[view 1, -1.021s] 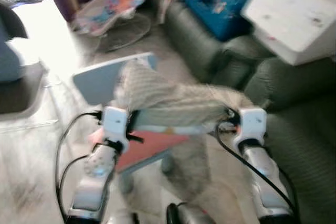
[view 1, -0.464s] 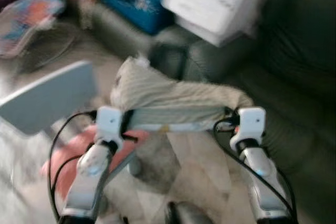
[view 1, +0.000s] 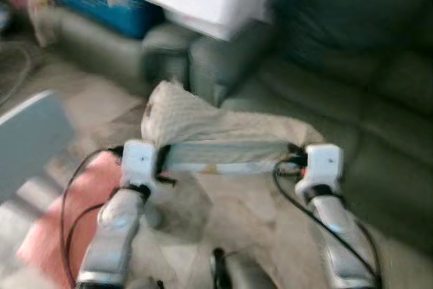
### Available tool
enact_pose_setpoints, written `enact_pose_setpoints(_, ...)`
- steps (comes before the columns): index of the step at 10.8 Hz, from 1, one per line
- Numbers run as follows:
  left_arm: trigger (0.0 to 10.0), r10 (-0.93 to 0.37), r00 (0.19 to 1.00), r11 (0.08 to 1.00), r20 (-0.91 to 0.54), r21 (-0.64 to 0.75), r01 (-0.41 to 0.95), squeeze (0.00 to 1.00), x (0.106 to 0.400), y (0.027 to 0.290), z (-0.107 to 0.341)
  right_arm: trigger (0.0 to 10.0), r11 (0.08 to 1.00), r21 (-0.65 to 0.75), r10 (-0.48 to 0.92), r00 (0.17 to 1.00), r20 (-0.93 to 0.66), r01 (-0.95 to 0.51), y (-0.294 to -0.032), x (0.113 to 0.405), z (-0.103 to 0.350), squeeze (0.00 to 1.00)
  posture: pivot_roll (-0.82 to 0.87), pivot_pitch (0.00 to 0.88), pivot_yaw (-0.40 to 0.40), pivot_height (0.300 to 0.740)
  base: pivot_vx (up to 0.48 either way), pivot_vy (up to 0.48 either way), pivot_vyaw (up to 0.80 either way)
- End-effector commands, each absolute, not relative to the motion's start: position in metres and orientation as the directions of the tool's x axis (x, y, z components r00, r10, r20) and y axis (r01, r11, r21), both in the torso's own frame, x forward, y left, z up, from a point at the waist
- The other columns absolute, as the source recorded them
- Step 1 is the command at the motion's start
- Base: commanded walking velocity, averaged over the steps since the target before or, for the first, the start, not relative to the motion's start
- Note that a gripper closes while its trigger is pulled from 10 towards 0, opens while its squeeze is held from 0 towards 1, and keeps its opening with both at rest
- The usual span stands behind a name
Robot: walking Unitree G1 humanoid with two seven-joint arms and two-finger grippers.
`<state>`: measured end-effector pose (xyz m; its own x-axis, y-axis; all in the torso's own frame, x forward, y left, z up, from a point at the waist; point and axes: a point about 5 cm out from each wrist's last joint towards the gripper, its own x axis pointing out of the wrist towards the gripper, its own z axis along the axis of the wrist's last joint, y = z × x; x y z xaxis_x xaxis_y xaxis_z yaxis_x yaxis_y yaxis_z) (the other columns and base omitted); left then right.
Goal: Move the pillow to the sofa
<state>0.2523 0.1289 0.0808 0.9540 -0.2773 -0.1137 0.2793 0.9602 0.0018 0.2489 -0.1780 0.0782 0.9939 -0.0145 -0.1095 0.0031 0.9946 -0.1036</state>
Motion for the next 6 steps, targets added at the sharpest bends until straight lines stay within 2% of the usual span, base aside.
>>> enact_pose_setpoints(1,10.0,-0.28,0.955,0.959,-0.095,0.011,0.282,0.0,0.2525,0.1322,0.0855,10.0,0.995,-0.1,-0.026,0.996,-0.083,0.018,-0.1791,0.2498,0.0843,0.0,-0.05,0.101,-0.055,0.74,0.0,0.0,-0.8)
enact_pose_setpoints(6,10.0,-0.297,0.95,0.954,-0.097,-0.001,0.298,0.0,0.2508,0.13,0.0854,10.0,0.995,-0.098,-0.028,0.996,-0.086,0.019,-0.1787,0.2501,0.0845,0.0,-0.05,0.105,-0.054,0.74,0.0,0.0,-0.8)
